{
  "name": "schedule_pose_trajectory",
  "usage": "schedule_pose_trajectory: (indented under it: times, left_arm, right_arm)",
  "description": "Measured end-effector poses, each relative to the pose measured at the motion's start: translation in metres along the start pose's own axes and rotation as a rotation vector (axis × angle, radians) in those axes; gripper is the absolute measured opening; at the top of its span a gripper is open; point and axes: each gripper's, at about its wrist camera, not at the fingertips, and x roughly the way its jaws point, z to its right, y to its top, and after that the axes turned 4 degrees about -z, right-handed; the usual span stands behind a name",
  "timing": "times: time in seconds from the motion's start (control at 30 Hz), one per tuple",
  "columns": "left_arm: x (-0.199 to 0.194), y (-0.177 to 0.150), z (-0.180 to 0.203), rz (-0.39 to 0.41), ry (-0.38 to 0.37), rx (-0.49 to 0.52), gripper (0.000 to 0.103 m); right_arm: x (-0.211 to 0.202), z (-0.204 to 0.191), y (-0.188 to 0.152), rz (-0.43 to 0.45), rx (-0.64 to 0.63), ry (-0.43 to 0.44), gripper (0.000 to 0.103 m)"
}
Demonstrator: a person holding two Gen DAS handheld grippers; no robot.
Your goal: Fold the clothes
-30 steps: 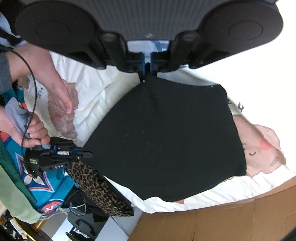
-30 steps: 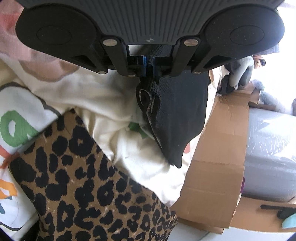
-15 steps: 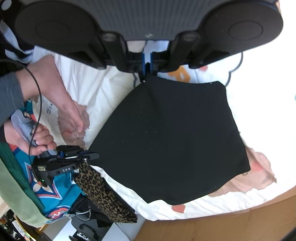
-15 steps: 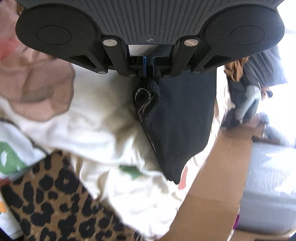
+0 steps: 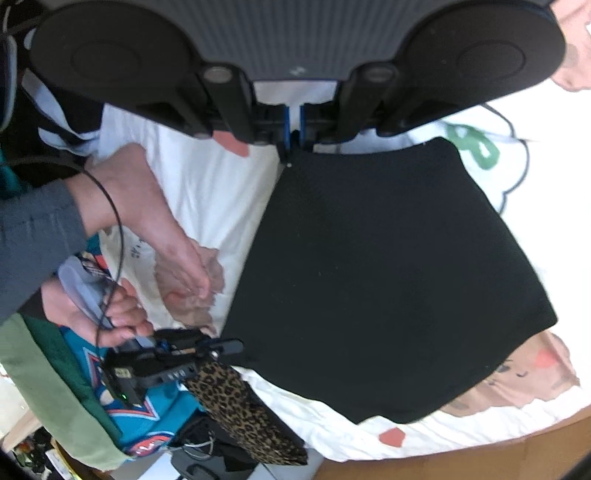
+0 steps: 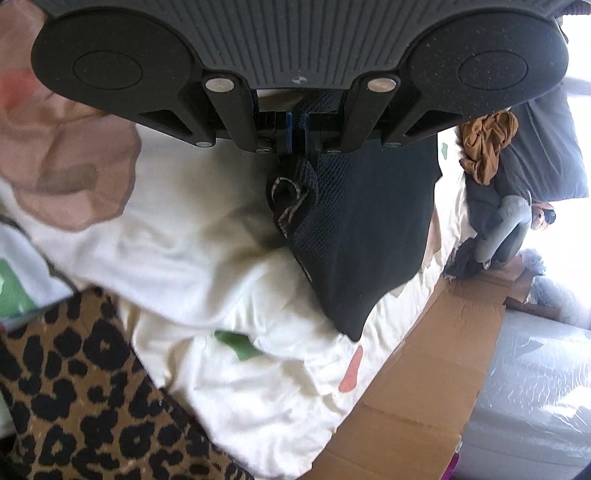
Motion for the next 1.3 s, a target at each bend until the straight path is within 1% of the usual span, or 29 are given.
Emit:
schedule_pose_trajectory:
  times: [0.2,0.5,0.6,0.63,0.67,0.8,0.9,0.97,1.03,1.1,1.23,1.27,1.3]
  left_arm:
    - [0.015,-0.001,0.016,-0.016,-0.062,0.021,0.004]
    - [0.042,0.015,0.031,-0.042,-0.132,0.025,0.004]
    - [0.046,0.020,0.035,-0.059,-0.159,0.045,0.004]
    - [0.048,0.021,0.038,-0.073,-0.167,0.055,0.003]
    - [0.051,0.021,0.040,-0.086,-0.175,0.065,0.000]
    - [0.056,0.021,0.045,-0.121,-0.185,0.102,0.001]
    - [0.052,0.030,0.038,-0.106,-0.197,0.078,0.001]
    - [0.047,0.037,0.031,-0.089,-0.193,0.061,0.004]
    - [0.041,0.045,0.024,-0.067,-0.179,0.046,0.009]
    - [0.033,0.054,0.015,-0.032,-0.155,0.024,0.012]
    - [0.020,0.070,-0.002,0.028,-0.085,-0.012,0.014]
    - [0.017,0.075,-0.006,0.042,-0.066,-0.020,0.017]
    - [0.017,0.079,-0.009,0.050,-0.042,-0.024,0.025]
  right_arm:
    - [-0.009,0.000,0.009,0.043,-0.001,0.002,0.004]
    - [-0.019,-0.001,0.032,0.111,-0.007,0.011,0.004]
    - [-0.019,-0.001,0.039,0.128,-0.016,0.012,0.004]
    - [-0.019,-0.001,0.042,0.132,-0.017,0.011,0.004]
    - [-0.019,-0.001,0.044,0.138,-0.016,0.009,0.004]
    - [-0.018,0.001,0.054,0.151,-0.019,-0.001,0.004]
    - [-0.017,0.001,0.061,0.155,-0.031,-0.013,0.004]
    - [-0.017,0.001,0.066,0.161,-0.033,-0.017,0.004]
    - [-0.016,0.000,0.071,0.164,-0.036,-0.024,0.004]
    - [-0.015,0.000,0.074,0.164,-0.041,-0.032,0.004]
    - [-0.014,0.002,0.078,0.172,-0.031,-0.042,0.004]
    - [-0.013,0.004,0.078,0.178,-0.012,-0.043,0.004]
    - [-0.013,0.007,0.078,0.183,0.007,-0.045,0.004]
